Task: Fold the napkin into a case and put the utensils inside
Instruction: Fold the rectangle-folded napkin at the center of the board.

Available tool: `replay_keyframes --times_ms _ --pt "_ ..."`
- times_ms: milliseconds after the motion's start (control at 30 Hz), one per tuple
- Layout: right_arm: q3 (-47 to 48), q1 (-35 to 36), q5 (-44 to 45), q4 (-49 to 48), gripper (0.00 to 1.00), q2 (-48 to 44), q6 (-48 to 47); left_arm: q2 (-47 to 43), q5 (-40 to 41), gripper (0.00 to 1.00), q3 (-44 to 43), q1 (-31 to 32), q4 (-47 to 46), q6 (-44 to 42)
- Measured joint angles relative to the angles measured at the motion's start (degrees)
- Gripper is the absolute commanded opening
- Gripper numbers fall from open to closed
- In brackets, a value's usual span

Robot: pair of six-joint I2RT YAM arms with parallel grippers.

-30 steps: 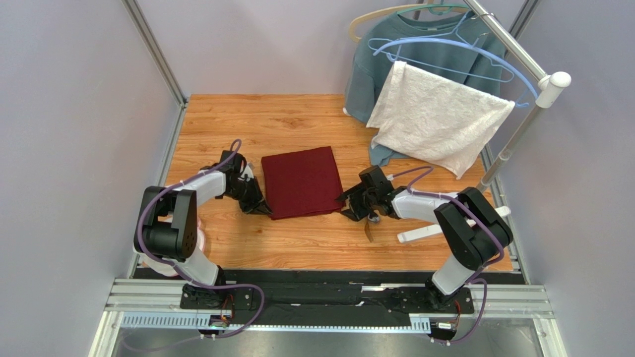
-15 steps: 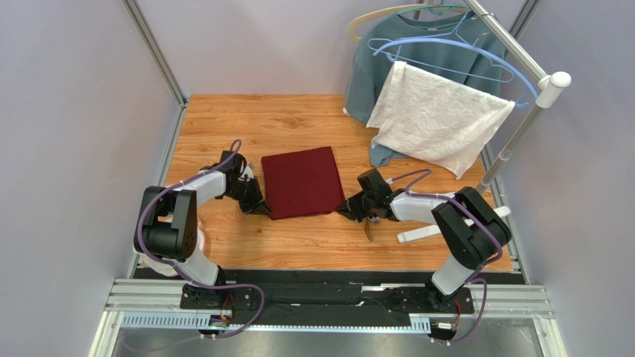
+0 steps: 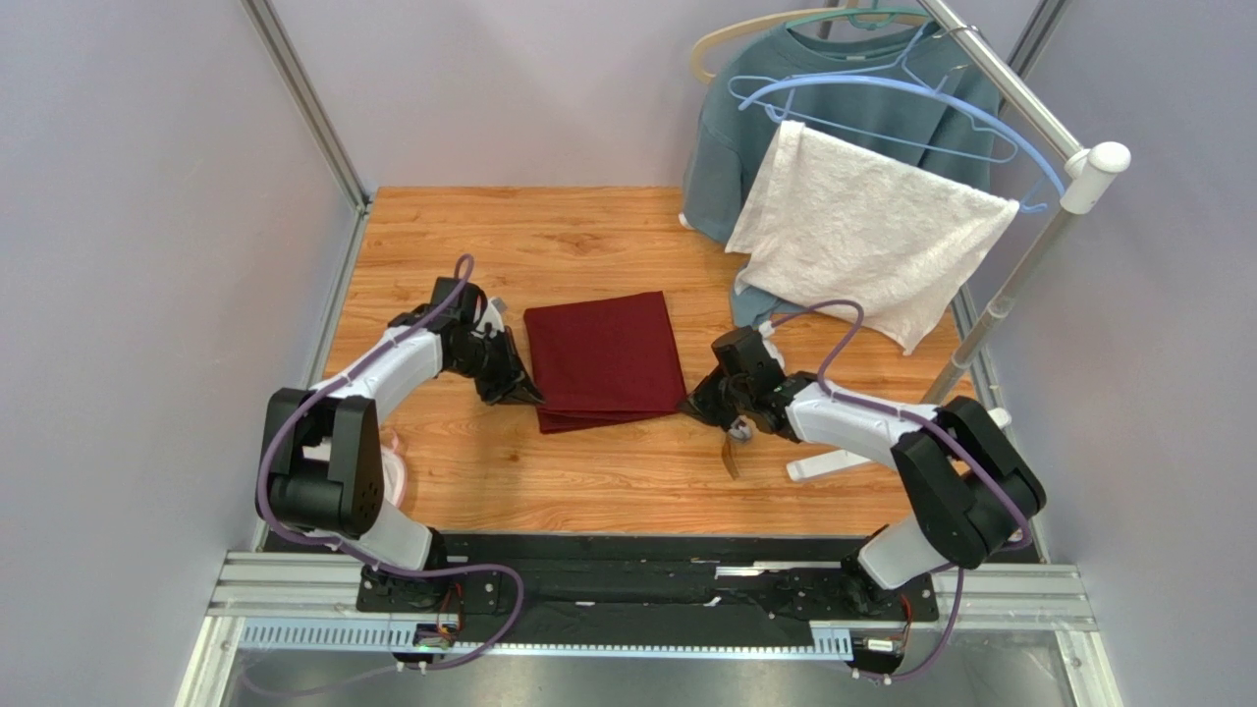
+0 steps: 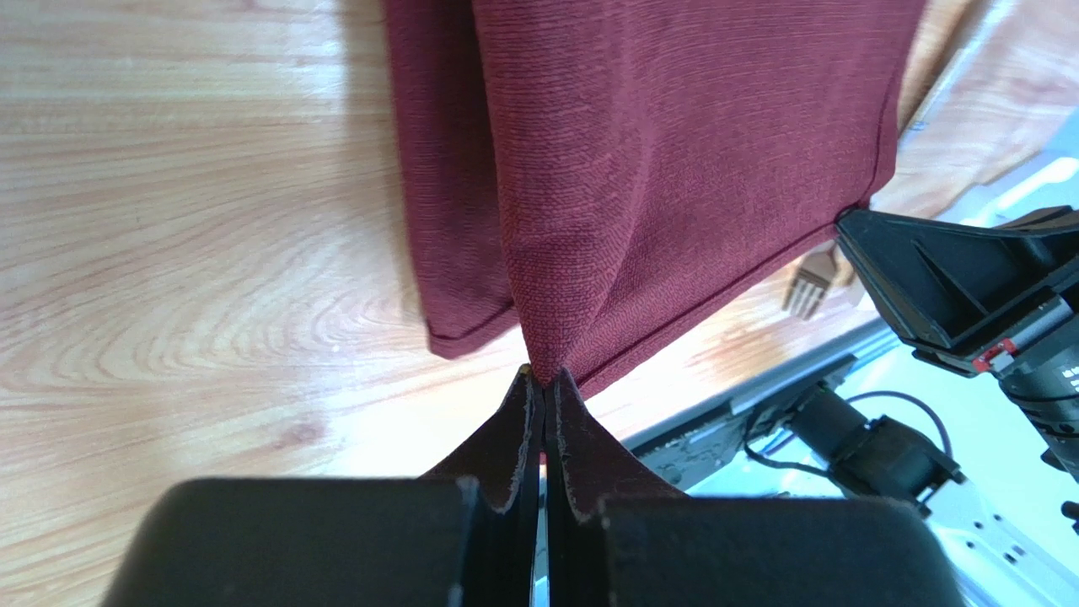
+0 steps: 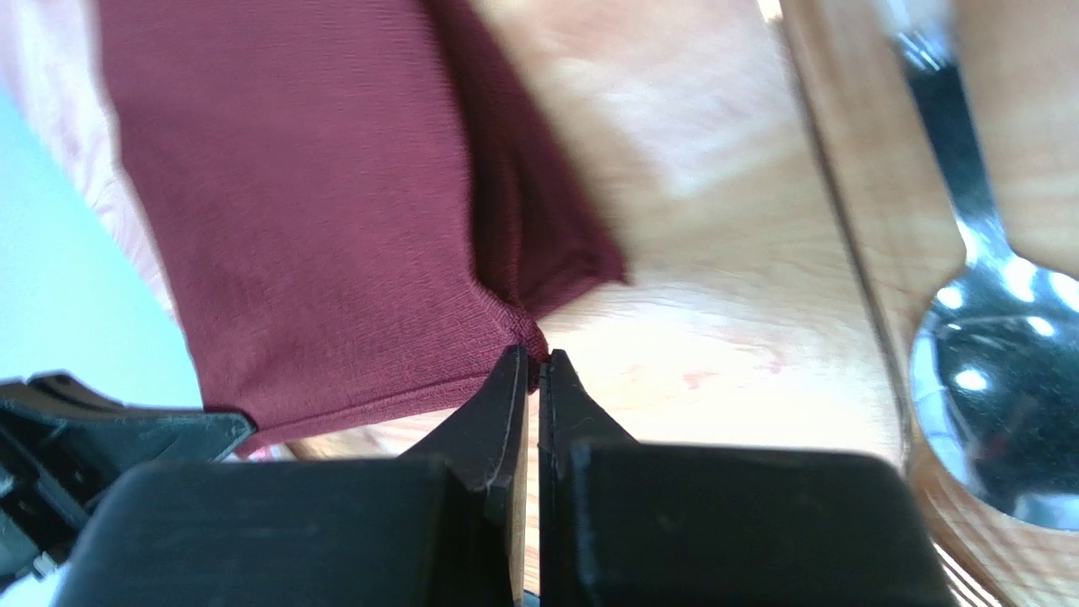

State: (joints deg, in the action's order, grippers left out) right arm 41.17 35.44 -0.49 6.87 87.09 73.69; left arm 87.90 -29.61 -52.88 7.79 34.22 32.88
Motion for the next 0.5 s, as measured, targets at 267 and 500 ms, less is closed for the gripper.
replay_keyframes --times_ms 267,500 --pt "10.12 -4.09 -0.85 1.64 0.00 1.99 -11.72 0.46 0.00 0.00 -6.54 -0.15 2.14 0.48" --pt "35.21 -9.77 -5.66 4.50 0.00 17.42 -21.40 10.01 0.09 0.00 -21.29 -2.95 2.89 2.34"
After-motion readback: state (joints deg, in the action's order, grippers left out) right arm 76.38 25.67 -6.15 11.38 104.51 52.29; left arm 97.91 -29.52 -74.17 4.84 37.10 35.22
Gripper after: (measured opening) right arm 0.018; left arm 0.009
